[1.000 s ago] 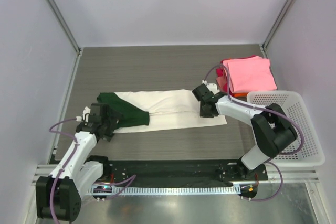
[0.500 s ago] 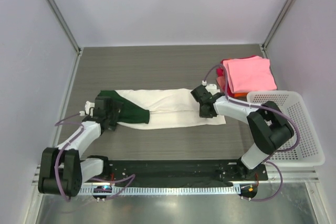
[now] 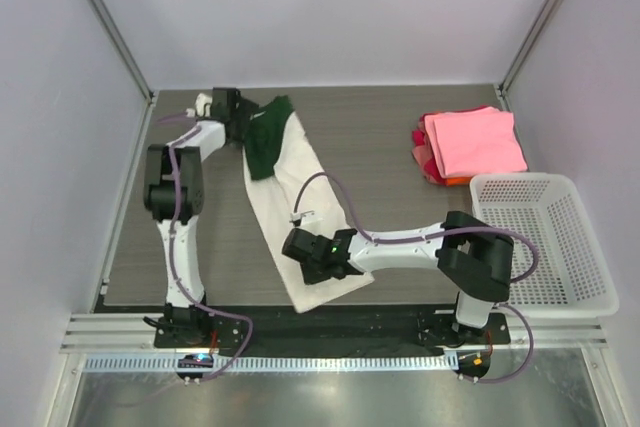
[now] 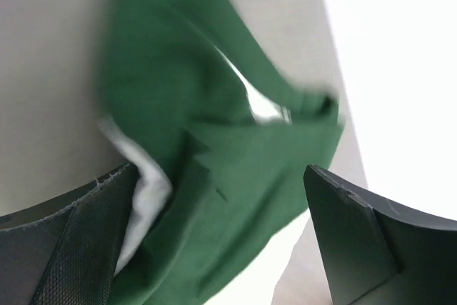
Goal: Fold and stack the t-shirts
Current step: Fold the tshirt
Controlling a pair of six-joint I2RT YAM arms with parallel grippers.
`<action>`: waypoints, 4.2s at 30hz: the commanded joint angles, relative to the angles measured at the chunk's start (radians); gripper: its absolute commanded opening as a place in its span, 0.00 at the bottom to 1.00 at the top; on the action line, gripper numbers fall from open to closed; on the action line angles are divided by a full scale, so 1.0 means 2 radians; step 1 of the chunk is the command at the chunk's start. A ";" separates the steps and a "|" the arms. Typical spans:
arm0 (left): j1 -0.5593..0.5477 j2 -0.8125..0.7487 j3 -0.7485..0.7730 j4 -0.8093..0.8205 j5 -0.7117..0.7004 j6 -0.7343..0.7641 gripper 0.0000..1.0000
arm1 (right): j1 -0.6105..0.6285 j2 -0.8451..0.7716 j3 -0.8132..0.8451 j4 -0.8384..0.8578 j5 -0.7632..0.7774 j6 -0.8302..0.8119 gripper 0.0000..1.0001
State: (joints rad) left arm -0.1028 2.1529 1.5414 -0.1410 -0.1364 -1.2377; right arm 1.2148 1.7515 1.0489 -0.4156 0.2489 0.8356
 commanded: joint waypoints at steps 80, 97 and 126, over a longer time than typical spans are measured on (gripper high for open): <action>-0.205 -0.575 -0.585 -0.153 0.218 0.074 0.00 | -0.164 -0.211 -0.261 0.106 -0.207 0.052 0.01; -0.143 -0.507 -0.433 -0.140 0.283 0.093 0.00 | -0.266 -0.186 -0.060 -0.015 -0.196 -0.065 0.01; -0.018 -0.108 -0.087 -0.029 0.215 0.063 0.00 | -0.413 0.209 0.393 -0.017 -0.261 -0.095 0.01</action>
State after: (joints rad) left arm -0.1749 1.8858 1.2774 -0.2394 0.2714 -1.0897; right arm 0.4072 2.1422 1.7294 -0.4545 -0.2447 0.6384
